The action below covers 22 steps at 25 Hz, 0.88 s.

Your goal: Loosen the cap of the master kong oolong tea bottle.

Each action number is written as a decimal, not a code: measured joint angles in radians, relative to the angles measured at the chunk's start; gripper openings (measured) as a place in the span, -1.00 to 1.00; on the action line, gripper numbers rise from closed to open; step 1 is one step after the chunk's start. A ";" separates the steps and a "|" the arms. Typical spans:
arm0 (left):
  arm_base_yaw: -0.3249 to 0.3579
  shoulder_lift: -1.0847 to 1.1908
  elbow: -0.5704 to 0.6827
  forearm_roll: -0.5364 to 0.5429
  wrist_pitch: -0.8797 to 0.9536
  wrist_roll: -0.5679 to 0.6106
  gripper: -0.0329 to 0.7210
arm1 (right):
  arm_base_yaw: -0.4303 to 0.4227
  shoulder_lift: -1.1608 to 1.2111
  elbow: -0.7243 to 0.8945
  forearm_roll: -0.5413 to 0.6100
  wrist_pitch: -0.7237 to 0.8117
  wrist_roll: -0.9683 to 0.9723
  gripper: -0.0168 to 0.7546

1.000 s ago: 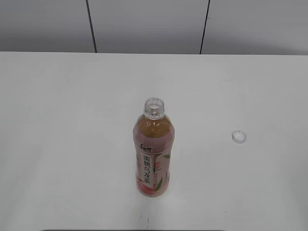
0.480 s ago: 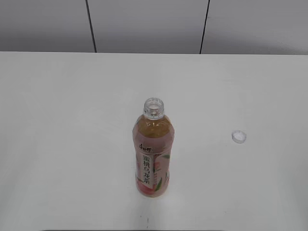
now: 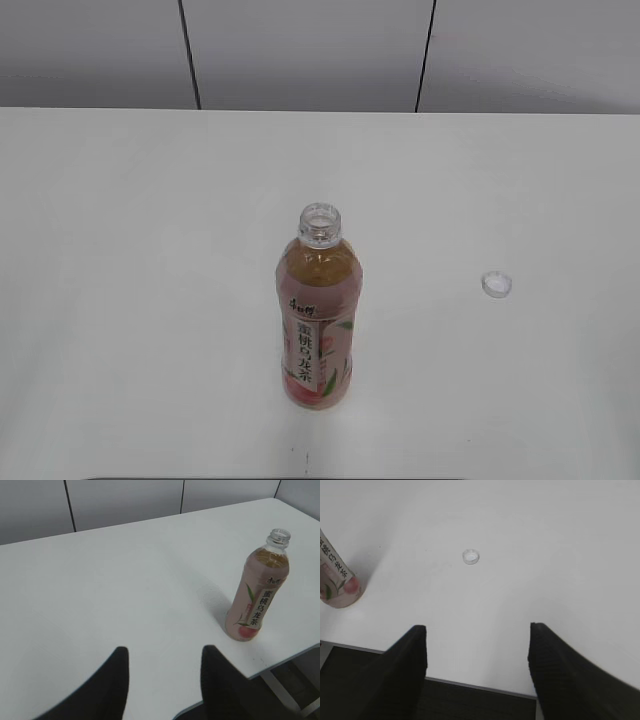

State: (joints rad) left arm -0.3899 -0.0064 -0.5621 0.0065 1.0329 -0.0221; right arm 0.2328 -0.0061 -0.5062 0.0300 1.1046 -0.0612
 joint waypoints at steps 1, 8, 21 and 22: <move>0.000 0.000 0.000 0.000 0.000 0.000 -0.11 | 0.000 0.000 0.000 0.000 0.000 0.000 0.29; 0.006 0.000 0.000 0.000 0.000 0.000 -0.26 | 0.000 0.000 0.000 0.000 0.000 0.000 0.29; 0.352 0.000 0.000 -0.006 -0.002 0.000 -0.26 | -0.166 0.000 0.000 0.000 0.000 0.000 0.29; 0.354 0.000 0.000 -0.006 -0.002 0.000 -0.26 | -0.171 0.000 0.000 0.000 0.000 0.000 0.29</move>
State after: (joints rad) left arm -0.0358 -0.0064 -0.5621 0.0000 1.0307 -0.0218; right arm 0.0616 -0.0061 -0.5062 0.0300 1.1046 -0.0612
